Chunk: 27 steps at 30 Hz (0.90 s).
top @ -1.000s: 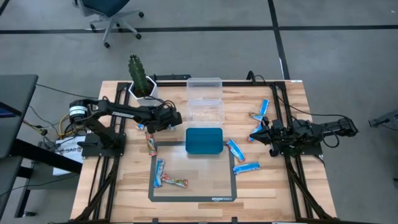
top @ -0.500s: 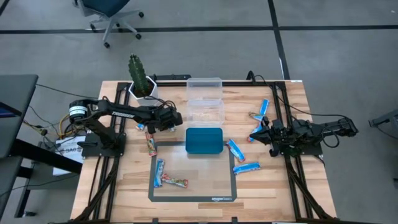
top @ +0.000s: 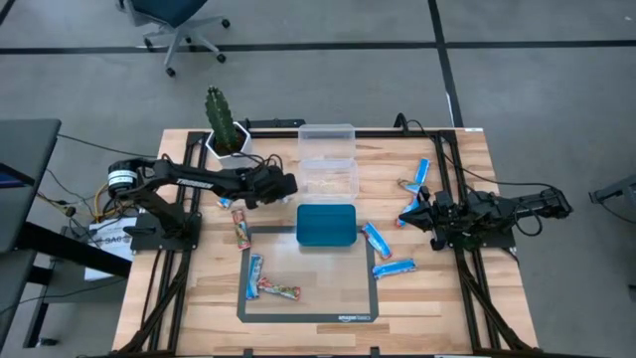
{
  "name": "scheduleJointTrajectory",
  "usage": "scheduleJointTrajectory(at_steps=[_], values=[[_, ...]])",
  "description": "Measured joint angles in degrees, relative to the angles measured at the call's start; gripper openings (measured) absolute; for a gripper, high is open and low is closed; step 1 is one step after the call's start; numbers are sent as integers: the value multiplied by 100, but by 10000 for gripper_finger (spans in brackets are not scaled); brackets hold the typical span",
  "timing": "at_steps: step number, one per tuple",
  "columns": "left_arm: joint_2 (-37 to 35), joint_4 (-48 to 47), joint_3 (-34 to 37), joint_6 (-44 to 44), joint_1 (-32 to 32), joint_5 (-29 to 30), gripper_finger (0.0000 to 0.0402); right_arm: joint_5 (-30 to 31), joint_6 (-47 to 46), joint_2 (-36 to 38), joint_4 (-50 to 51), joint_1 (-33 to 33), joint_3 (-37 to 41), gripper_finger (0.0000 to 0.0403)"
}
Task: Pick and place Granola Bars by type
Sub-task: Put the yellow granola bar into the top transparent bin
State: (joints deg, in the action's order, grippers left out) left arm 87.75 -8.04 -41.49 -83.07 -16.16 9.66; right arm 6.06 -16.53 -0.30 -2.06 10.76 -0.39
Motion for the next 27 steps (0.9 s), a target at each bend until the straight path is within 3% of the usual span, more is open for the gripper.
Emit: scheduleJointTrajectory(at_steps=[9,14,19,27], values=[[-527,26,0,366,-188,906,45,-1,-1,-2,-1,0,-1,0],[-858,785,0,932,-319,1359,45,-1,1,0,-1,0,0,0],[-809,1257,-378,1603,-525,1237,45,1,-1,0,-1,0,-1,0],[-75,1025,-1841,3318,-844,790,44,1,0,-1,-1,-1,0,0]])
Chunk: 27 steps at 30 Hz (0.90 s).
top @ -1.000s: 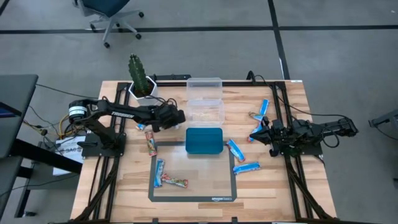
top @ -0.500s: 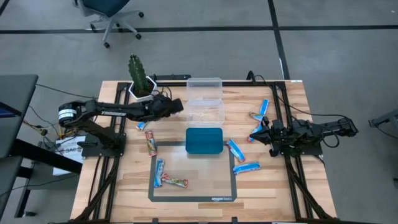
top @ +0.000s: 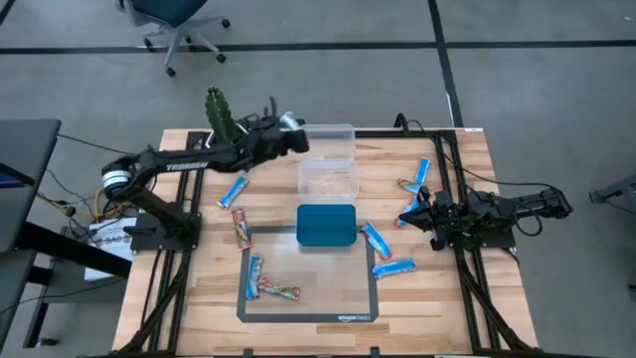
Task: Pick and place Granola Bars by type
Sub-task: Put the yellow granola bar into the top transparent bin
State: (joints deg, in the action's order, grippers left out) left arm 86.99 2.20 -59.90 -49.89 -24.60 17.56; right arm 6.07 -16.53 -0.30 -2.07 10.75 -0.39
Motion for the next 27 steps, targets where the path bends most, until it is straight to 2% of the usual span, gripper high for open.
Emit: scheduleJointTrajectory(at_steps=[8,14,22,27], values=[[1139,-530,-1580,1189,-181,-886,44,-1,-1,1,0,0,0,0],[1851,-1311,-2534,2077,-275,-1103,44,-2,-1,-1,0,1,1,0],[2182,-1577,-2811,2878,-282,-1025,44,-2,-1,1,0,0,1,0],[2182,-1752,-2811,3344,-282,-479,59,0,0,1,0,1,-1,0]])
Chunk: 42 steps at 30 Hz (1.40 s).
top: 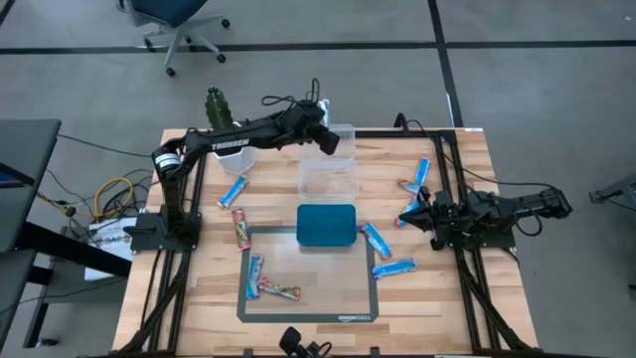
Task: Pick and place Granola Bars by type
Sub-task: Put the yellow granola bar into the top transparent bin
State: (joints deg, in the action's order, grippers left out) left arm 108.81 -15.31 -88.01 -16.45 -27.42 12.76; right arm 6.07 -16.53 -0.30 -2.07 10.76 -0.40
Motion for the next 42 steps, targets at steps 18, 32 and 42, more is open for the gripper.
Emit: scheduleJointTrajectory(at_steps=[18,32,42], values=[[0,-331,0,-363,29,-336,155,-2,-1,0,0,0,0,0],[-613,-1556,143,-1588,459,-320,126,-2,-1,0,2,0,1,0],[-1637,-1847,1097,-1969,649,-310,126,-1,-1,-2,0,-1,2,0]])
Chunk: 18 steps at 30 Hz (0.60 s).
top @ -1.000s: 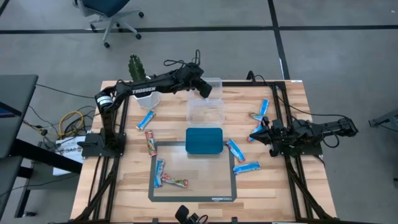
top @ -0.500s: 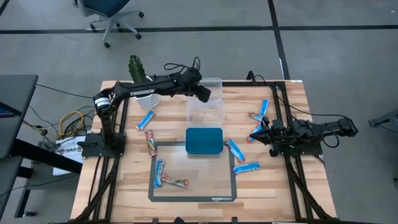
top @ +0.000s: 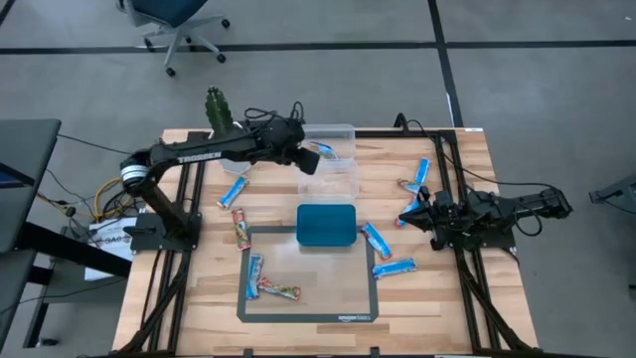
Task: Pick and place Granola Bars by type
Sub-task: Put the yellow granola bar into the top transparent bin
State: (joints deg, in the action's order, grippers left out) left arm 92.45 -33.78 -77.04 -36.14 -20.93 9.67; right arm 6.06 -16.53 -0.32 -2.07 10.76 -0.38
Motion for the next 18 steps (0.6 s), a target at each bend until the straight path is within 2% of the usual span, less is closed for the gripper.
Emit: scheduleJointTrajectory(at_steps=[7,11,18], values=[[-881,2,1038,-313,97,11,126,-1,1,2,0,1,-1,0],[-1483,-41,1699,-900,155,161,125,0,0,2,-1,-1,-2,0],[-2519,-656,2627,-1511,269,294,125,1,2,2,-2,1,-2,0]])
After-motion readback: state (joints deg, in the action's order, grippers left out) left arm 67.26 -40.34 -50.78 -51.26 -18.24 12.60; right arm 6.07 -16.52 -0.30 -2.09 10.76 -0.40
